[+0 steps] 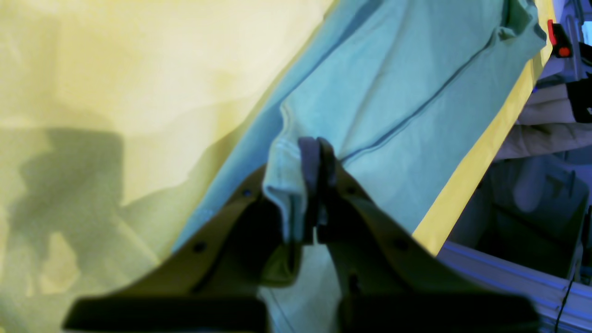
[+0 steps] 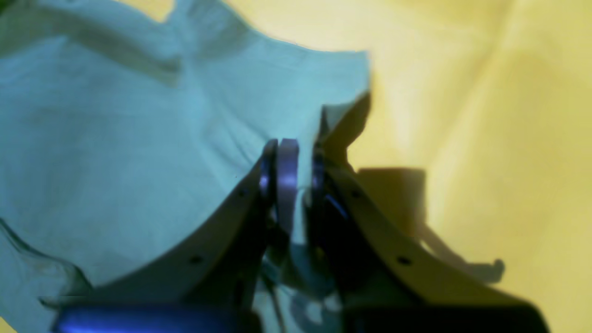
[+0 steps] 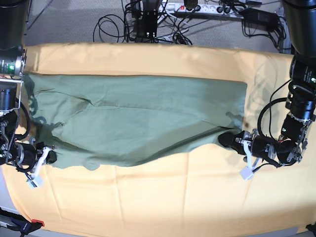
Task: Fold the T-shirt properly
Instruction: 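Pull the held hem corners toward the robot to straighten the shirt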
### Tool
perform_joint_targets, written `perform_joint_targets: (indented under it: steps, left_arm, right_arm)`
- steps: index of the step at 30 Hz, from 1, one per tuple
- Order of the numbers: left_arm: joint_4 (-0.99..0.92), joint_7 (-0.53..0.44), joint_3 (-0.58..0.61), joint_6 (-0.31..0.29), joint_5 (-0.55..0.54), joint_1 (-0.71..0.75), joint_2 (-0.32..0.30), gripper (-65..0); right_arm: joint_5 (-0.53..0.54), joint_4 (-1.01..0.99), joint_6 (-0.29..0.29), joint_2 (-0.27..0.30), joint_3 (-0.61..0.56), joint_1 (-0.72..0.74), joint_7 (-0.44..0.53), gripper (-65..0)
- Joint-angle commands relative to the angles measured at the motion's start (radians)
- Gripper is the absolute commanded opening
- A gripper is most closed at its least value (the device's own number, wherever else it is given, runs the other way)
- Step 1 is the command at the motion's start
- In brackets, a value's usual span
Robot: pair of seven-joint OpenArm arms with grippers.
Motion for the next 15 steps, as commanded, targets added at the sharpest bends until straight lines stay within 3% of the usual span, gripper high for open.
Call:
perform_joint_targets:
  steps: [1,11,15]
  left_arm:
    - [0.013,0.004,-0.010,-0.008,-0.024,-0.036,-0.012,-65.0]
    - [0.014,0.130,-0.010,-0.008,-0.024,-0.037,-0.011,-65.0]
    - [0.014,0.130,-0.010,-0.008,-0.024,-0.054,-0.014,-65.0]
  right_arm:
    - [0.010,0.015,0.005,0.030,0.007,0.037,0.016,-65.0]
    - [0.010,0.015,0.005,0.061,0.007,-0.045,0.039,-65.0]
    - [0.010,0.015,0.005,0.062,0.007,-0.048,0.055,-65.0]
